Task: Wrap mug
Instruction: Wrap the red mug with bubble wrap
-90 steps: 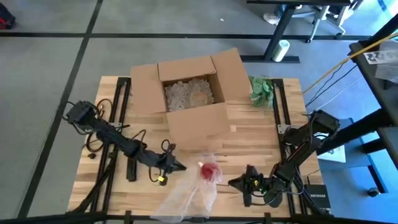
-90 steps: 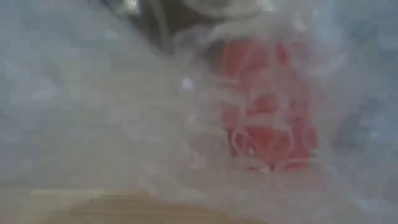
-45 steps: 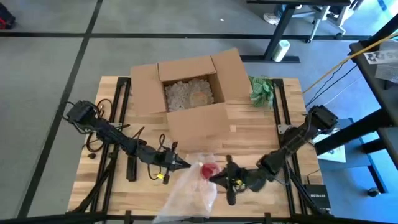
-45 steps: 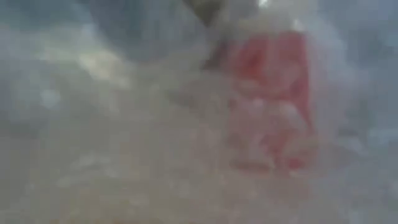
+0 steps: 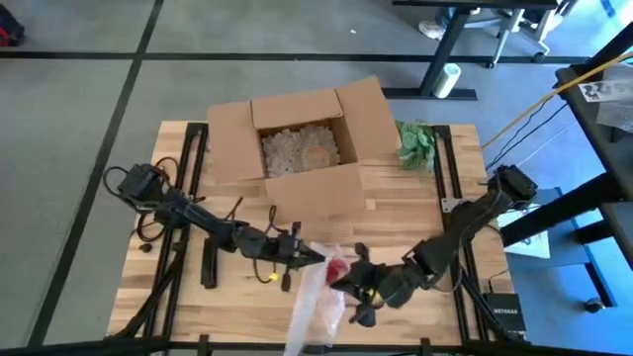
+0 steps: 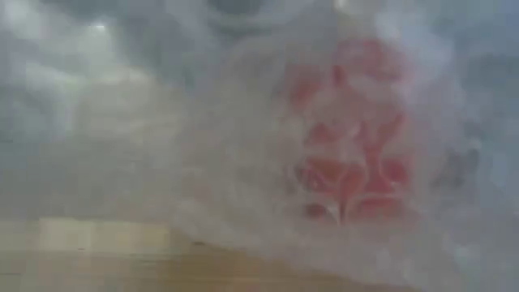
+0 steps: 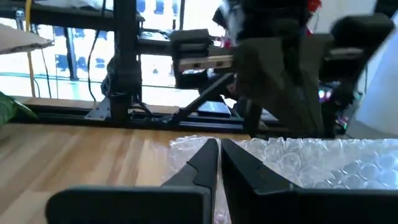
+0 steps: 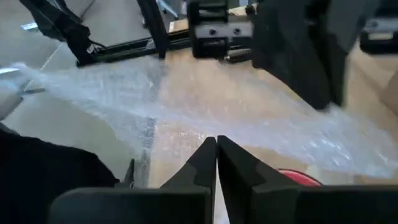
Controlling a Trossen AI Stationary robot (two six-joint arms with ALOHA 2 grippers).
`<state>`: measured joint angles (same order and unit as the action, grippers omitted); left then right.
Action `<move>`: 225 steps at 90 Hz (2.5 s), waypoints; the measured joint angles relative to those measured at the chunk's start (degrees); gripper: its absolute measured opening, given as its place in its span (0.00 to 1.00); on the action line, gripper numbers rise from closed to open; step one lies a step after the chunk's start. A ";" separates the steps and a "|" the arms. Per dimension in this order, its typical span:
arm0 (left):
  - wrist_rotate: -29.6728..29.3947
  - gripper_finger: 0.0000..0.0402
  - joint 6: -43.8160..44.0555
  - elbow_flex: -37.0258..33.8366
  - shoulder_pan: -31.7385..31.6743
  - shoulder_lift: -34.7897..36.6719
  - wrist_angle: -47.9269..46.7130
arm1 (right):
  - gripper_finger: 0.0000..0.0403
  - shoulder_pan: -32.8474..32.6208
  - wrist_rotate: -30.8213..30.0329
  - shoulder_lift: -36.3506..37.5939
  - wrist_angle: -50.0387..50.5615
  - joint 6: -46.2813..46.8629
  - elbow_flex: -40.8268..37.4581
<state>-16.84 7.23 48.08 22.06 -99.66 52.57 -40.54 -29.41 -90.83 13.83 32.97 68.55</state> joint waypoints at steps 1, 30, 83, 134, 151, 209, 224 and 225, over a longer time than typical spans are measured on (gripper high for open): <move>0.06 0.00 0.19 0.41 -0.12 -0.40 0.01 | 0.00 -0.20 -0.36 0.07 0.87 0.37 0.36; 3.21 0.00 9.60 11.15 -3.52 -12.20 -0.12 | 0.00 -8.53 -11.58 1.55 21.09 15.63 5.60; 5.44 0.16 11.34 13.65 -4.09 -13.36 -2.88 | 0.00 -7.05 -9.99 1.01 22.29 19.46 5.64; 3.63 0.32 7.87 13.61 -5.39 -11.66 2.55 | 0.00 -6.37 -9.95 0.99 22.42 19.10 5.64; 4.44 0.32 4.33 13.61 -2.59 -6.29 -10.42 | 0.00 -3.50 -7.92 0.99 23.66 18.99 5.62; -18.06 0.32 18.28 5.13 11.93 12.06 -53.15 | 0.00 15.00 19.57 -5.10 11.30 5.81 5.80; -18.17 0.32 27.10 2.22 12.14 12.06 -58.22 | 0.00 16.68 24.32 -11.03 20.70 4.33 13.21; -18.14 0.32 27.38 1.96 12.11 12.06 -58.18 | 0.00 16.68 24.42 -11.49 21.67 4.21 14.06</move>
<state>-34.98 34.62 50.04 34.17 -87.59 -5.61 -23.86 -4.99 -102.32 35.51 37.18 82.61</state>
